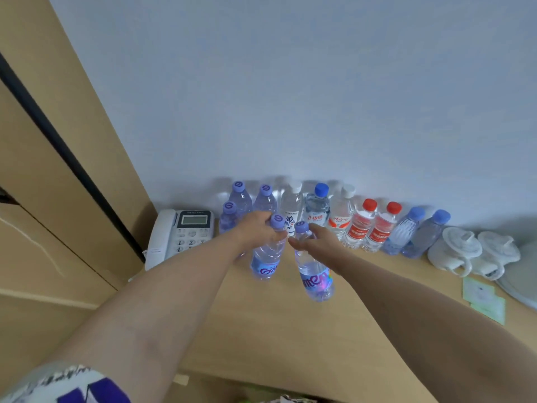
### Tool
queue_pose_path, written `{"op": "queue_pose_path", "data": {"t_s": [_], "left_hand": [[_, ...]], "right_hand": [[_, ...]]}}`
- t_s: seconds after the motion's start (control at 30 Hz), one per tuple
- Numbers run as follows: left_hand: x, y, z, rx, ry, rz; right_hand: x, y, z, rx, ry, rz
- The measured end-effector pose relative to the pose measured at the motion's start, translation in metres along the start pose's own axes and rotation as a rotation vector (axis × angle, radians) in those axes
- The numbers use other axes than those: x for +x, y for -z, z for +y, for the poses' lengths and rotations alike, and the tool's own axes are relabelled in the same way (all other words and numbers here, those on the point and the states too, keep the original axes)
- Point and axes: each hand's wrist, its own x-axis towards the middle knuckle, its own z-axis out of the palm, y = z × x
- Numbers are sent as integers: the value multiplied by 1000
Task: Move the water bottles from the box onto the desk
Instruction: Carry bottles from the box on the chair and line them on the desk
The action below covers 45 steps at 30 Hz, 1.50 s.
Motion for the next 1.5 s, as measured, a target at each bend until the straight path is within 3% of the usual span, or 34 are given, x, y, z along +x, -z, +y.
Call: {"op": "queue_pose_path", "data": {"t_s": [0.3, 0.5, 0.77, 1.03, 1.5], "left_hand": [[14, 5, 5, 157, -33, 5], [19, 17, 0, 250, -41, 139], [23, 20, -10, 338, -52, 230], [30, 25, -6, 397, -81, 187], [33, 32, -2, 460, -100, 135]], "right_hand": [[23, 1, -23, -247, 48, 16], [25, -2, -39, -371, 21, 53], [25, -8, -41, -156, 31, 62], [35, -8, -59, -371, -9, 91], [36, -9, -51, -295, 97, 122]]}}
